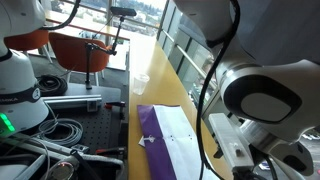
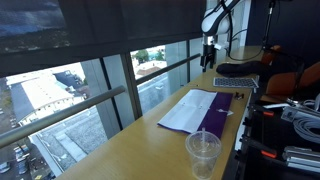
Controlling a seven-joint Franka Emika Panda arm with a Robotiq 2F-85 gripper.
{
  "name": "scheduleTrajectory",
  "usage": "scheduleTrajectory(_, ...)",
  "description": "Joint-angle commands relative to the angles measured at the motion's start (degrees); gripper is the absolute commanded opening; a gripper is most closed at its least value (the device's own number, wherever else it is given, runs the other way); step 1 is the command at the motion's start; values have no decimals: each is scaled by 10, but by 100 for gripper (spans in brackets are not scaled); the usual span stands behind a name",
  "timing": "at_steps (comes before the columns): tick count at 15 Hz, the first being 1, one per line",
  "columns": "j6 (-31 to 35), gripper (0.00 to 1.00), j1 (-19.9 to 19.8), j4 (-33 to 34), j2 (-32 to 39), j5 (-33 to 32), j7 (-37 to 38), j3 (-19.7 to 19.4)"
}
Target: Close the book
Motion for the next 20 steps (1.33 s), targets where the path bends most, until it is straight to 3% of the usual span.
scheduleTrajectory(1, -1, 100, -35, 55, 58, 28, -37, 34)
scheduleTrajectory(5, 2, 100, -70, 100, 106, 64, -98, 77)
scheduleTrajectory(10, -10, 100, -102, 177, 179, 74, -149, 100)
scheduleTrajectory(16, -33, 100, -123, 292, 269, 82, -158, 126)
scheduleTrajectory(20, -55, 100, -122, 335, 304, 93, -153, 147)
